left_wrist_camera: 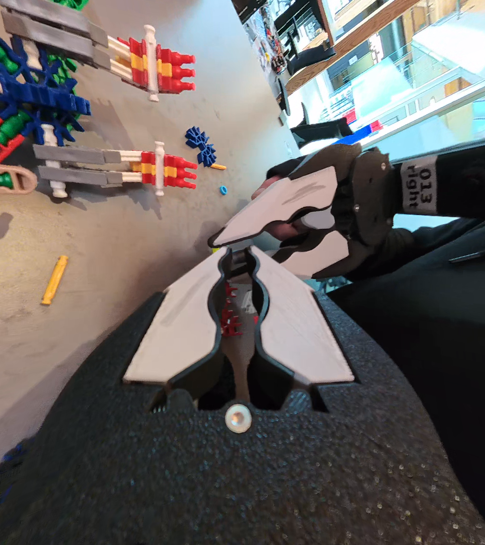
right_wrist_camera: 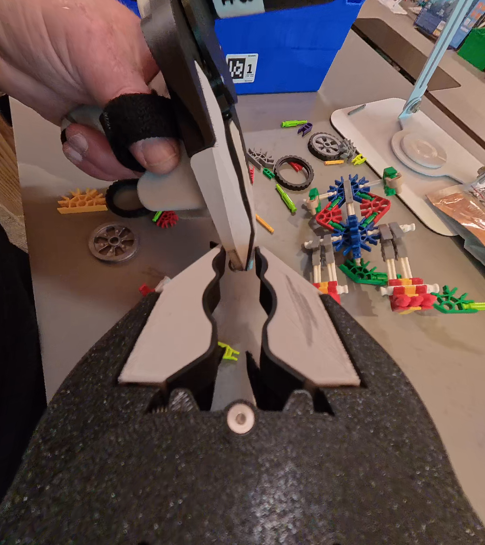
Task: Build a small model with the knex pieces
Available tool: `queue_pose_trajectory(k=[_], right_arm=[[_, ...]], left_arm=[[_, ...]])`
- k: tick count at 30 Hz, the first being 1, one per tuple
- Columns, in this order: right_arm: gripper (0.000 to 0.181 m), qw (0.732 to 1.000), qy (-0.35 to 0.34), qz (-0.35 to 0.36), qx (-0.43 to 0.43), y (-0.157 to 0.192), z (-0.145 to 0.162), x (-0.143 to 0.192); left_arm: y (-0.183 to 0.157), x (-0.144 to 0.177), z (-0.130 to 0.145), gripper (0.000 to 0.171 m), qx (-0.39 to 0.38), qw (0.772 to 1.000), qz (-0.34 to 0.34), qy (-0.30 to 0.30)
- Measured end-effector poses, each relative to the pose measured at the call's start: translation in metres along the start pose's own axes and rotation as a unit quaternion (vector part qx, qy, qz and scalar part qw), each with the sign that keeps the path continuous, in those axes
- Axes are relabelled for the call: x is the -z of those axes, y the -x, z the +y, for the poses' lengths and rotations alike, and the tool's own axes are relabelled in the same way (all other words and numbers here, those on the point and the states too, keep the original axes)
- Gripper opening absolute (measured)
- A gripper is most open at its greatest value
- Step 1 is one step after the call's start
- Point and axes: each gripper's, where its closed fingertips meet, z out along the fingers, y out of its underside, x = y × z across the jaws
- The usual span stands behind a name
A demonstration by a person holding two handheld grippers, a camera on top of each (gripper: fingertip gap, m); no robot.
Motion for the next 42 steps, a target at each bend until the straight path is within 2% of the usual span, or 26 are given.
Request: queue_pose_trajectory(k=[4,7,9,11,14,16,19,23,26,30,31,35,36,40,42], right_arm=[[0.016,1.0,-0.012,0.003,-0.005,-0.002,-0.004,0.001],[0.016,1.0,-0.012,-0.001,-0.011,-0.003,-0.004,0.001],[0.016,1.0,0.002,-0.006,-0.02,-0.004,0.002,0.001],[0.019,0.999,0.02,-0.016,-0.031,-0.004,0.011,0.001],[0.022,0.999,0.039,-0.02,-0.031,-0.003,0.023,0.001],[0.023,0.998,0.049,-0.027,-0.032,-0.002,0.028,0.003],[0.032,0.996,0.063,-0.033,-0.052,-0.005,0.037,0.009],[0.038,0.993,0.041,-0.025,-0.108,-0.019,0.038,0.023],[0.04,0.988,0.03,-0.025,-0.147,-0.026,0.042,0.031],[0.049,0.985,0.031,0.002,-0.17,-0.04,0.045,0.039],[0.051,0.985,0.038,0.021,-0.165,-0.048,0.048,0.043],[0.104,0.976,0.091,0.056,-0.19,-0.073,0.075,0.06],[0.112,0.974,0.102,0.067,-0.193,-0.078,0.082,0.064],[0.131,0.966,0.122,0.123,-0.189,-0.103,0.106,0.079],[0.134,0.96,0.129,0.14,-0.203,-0.112,0.116,0.084]], left_arm=[[-0.004,0.003,-0.004,0.007,0.04,0.998,0.034,-0.023],[-0.002,0.005,-0.005,0.007,0.04,0.998,0.028,-0.026],[0.008,0.007,-0.003,0.007,0.022,1.0,-0.008,-0.02],[0.028,0.01,0.005,0.008,-0.027,0.996,-0.084,0.015],[0.052,0.013,0.018,0.01,-0.121,0.97,-0.196,0.084],[0.061,0.014,0.022,0.019,-0.169,0.949,-0.242,0.115],[0.065,0.021,0.014,0.04,-0.221,0.923,-0.295,0.112],[0.055,0.029,0.005,0.044,-0.227,0.924,-0.295,0.085],[0.045,0.032,0.004,0.039,-0.234,0.929,-0.275,0.079],[0.017,0.007,-0.003,0.043,-0.247,0.938,-0.234,0.067],[0.013,0.0,-0.008,0.052,-0.256,0.934,-0.24,0.066],[0.009,-0.033,-0.019,0.088,-0.299,0.913,-0.263,0.092],[0.013,-0.04,-0.02,0.095,-0.305,0.908,-0.268,0.106],[0.019,-0.067,-0.024,0.103,-0.3,0.908,-0.266,0.125],[0.019,-0.075,-0.026,0.111,-0.293,0.912,-0.259,0.122]])
